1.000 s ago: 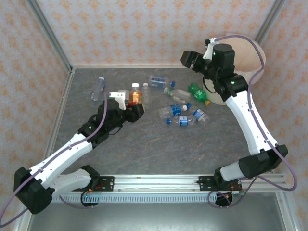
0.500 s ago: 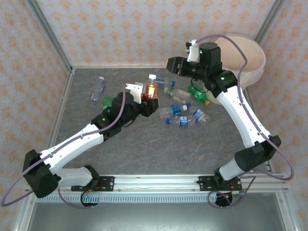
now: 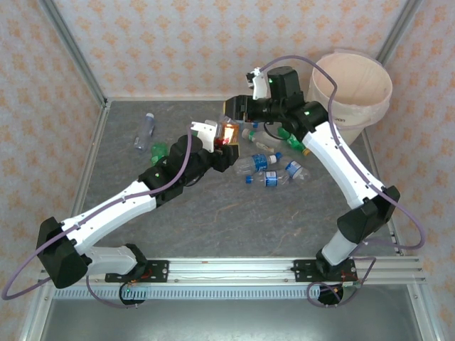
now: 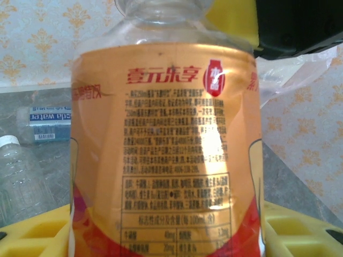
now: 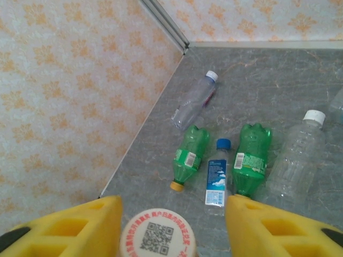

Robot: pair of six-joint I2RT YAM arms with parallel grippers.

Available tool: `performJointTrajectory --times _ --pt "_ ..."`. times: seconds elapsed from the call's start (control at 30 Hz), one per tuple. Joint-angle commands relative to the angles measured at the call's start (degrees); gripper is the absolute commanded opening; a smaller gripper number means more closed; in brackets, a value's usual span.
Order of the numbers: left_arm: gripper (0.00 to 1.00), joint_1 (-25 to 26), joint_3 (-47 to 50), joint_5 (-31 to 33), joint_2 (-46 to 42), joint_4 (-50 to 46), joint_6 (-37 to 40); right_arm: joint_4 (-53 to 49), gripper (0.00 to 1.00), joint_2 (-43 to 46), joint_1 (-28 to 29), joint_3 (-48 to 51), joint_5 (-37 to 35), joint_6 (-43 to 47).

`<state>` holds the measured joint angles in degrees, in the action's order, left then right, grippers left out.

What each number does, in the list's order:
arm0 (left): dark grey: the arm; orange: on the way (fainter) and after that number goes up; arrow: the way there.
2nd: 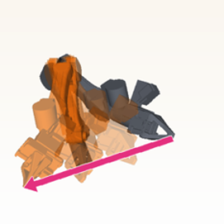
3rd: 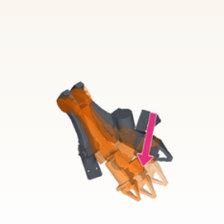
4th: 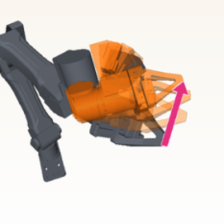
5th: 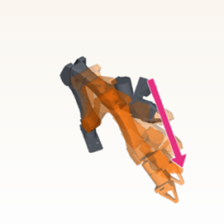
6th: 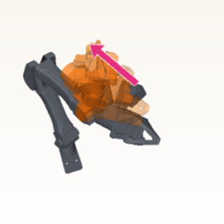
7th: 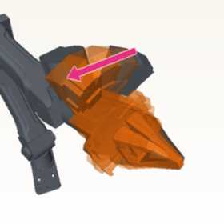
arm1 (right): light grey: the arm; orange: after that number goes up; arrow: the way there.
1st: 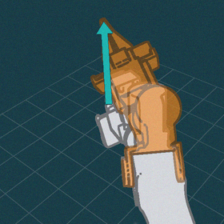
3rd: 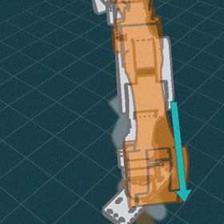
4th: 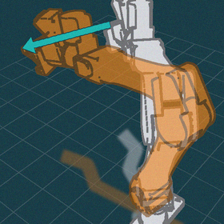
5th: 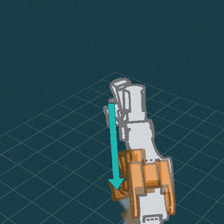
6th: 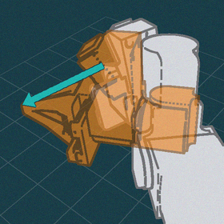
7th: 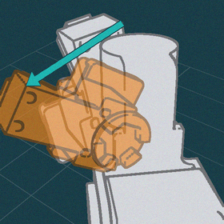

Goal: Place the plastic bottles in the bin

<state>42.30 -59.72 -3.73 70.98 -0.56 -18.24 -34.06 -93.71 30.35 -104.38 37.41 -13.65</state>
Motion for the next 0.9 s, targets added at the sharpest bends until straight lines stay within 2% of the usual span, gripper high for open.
performJointTrajectory --times 0.0,0.57,0.63,0.7,0.8,0.87 --pt "0.57 0.42 -1.69 1.23 -0.64 1.01 1.10 -2.60 0.48 -0.88 0.41 -1.88 1.91 1.68" --pt "0.58 0.83 -1.58 1.33 0.08 0.67 0.50 -1.37 0.24 1.87 0.41 1.05 1.18 1.26" --pt "0.62 0.85 -1.45 1.77 -0.22 0.42 0.53 -0.62 0.24 2.41 0.41 1.51 0.42 0.88" --pt "0.73 0.81 -1.34 2.42 -0.65 0.21 0.32 -0.01 0.23 2.83 0.41 1.53 -0.51 0.69" --pt "0.76 0.81 -0.54 3.47 -1.75 0.36 0.10 1.22 0.23 3.23 0.20 1.38 -2.07 -0.14" --pt "0.88 0.81 -0.06 4.21 -2.39 0.60 -0.13 1.46 0.24 3.28 -0.23 0.82 -3.25 -0.65"
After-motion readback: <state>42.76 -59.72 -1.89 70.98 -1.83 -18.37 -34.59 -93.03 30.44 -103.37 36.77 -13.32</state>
